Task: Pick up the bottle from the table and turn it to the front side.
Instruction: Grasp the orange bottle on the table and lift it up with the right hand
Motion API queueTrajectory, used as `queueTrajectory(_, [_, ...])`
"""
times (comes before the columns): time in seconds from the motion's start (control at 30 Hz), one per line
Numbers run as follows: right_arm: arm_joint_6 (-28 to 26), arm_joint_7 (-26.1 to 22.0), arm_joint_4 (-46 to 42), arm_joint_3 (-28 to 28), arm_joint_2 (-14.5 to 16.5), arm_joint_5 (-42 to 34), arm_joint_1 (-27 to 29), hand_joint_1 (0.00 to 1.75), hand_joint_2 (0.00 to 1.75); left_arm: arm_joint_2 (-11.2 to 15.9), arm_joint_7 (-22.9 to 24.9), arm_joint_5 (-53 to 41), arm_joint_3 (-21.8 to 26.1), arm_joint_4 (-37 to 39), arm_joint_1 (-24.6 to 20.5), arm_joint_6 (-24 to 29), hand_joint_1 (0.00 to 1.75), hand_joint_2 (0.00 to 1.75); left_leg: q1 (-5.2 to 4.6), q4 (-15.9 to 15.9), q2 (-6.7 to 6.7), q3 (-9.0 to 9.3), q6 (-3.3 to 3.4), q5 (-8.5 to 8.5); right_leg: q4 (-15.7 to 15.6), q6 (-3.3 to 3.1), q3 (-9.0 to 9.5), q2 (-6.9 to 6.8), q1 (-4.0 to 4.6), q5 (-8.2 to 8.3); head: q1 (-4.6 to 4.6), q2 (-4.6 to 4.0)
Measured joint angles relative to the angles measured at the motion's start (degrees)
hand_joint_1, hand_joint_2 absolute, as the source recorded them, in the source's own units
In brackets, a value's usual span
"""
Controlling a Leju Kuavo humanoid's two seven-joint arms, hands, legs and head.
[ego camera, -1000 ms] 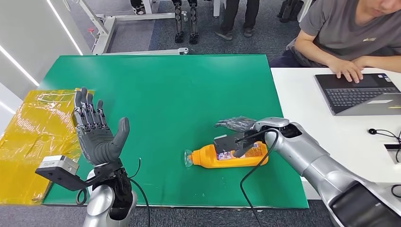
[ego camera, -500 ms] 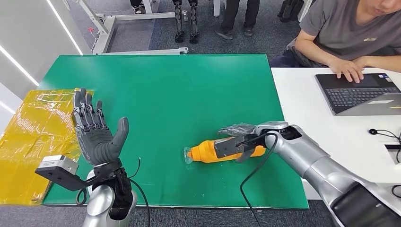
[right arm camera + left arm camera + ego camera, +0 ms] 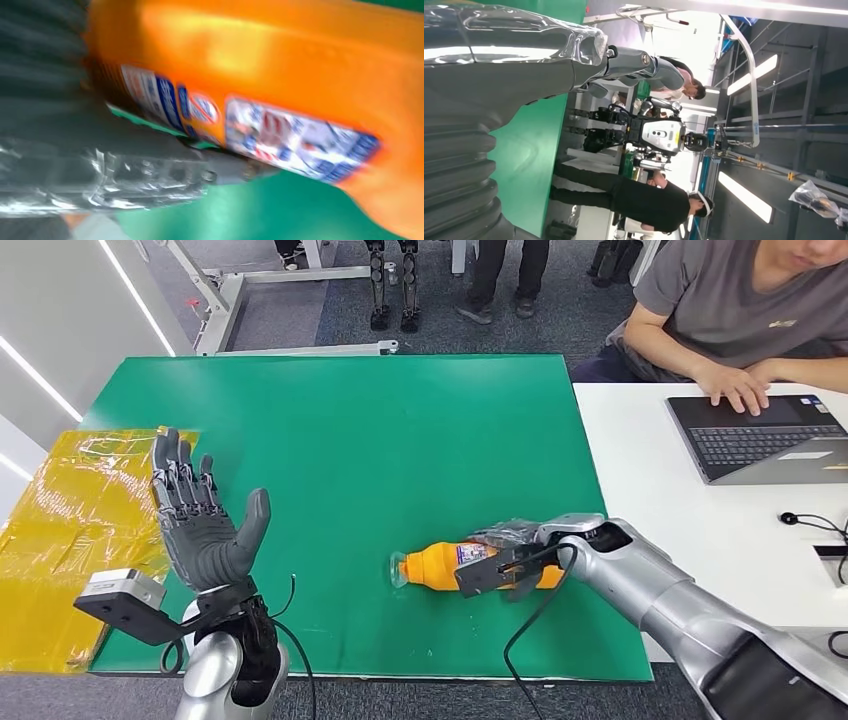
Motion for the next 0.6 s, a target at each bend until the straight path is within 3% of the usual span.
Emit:
queueTrajectory(0.17, [-1.78, 1.21, 0.84, 0.98, -0.26, 1.14, 0.02, 0.00, 1.75, 0.00, 0.00, 0.00, 0.02, 0.00, 0.35, 0.09, 0.00, 1.75, 0.00, 0.00, 0.01, 0.01, 0.00, 0.00, -0.01, 0.00, 0.00, 0.01, 0.00, 0.00, -0.01, 0.00])
queueTrajectory(0.2, [-2.39, 1.51, 1.02, 1.10, -0.32, 1.45, 0.07, 0.12, 1.75, -0.01, 0.00, 0.00, 0.03, 0.00, 0.44, 0.06, 0.00, 1.75, 0.00, 0.00, 0.01, 0.01, 0.00, 0.00, -0.02, 0.00, 0.00, 0.00, 0.00, 0.00, -0.01, 0.00])
queueTrajectory(0.23, [-3.09, 1.77, 1.19, 1.21, -0.37, 1.75, 0.15, 0.40, 1.75, -0.01, 0.00, 0.00, 0.03, 0.00, 0.50, 0.02, 0.00, 1.75, 0.00, 0.00, 0.00, 0.01, 0.00, 0.00, -0.02, 0.00, 0.00, 0.00, 0.00, 0.00, -0.01, 0.00])
queueTrajectory(0.3, [-4.70, 2.27, 1.46, 1.48, -0.51, 2.59, 0.33, 1.27, 1.75, -0.02, 0.00, 0.00, 0.04, 0.00, 0.55, -0.10, 0.00, 1.75, 0.00, 0.00, 0.00, 0.02, 0.00, 0.00, -0.02, 0.00, 0.01, -0.01, 0.00, 0.00, 0.00, 0.00])
queueTrajectory(0.33, [-5.49, 2.46, 1.57, 1.64, -0.61, 3.04, 0.40, 1.59, 1.75, -0.02, 0.00, 0.00, 0.04, 0.00, 0.55, -0.18, 0.00, 1.75, 0.00, 0.00, 0.00, 0.03, 0.00, 0.00, -0.02, 0.00, 0.02, -0.01, 0.00, 0.00, 0.00, 0.00])
queueTrajectory(0.37, [-6.19, 2.61, 1.66, 1.79, -0.74, 3.45, 0.45, 1.75, 1.75, -0.02, 0.00, 0.00, 0.04, 0.00, 0.56, -0.27, 0.00, 1.75, 0.00, 0.00, 0.00, 0.03, 0.00, 0.00, -0.02, 0.00, 0.02, -0.01, 0.00, 0.00, 0.00, 0.00])
queueTrajectory(0.6, [-9.55, 2.48, 1.57, 2.01, -1.94, 4.42, 0.69, 1.75, 1.75, -0.02, 0.00, -0.11, 0.04, 0.00, 0.57, -0.66, 0.00, 1.75, -0.01, 0.01, 0.02, 0.15, 0.00, 0.00, -0.04, 0.00, 0.14, 0.01, 0.00, 0.00, -0.01, 0.00])
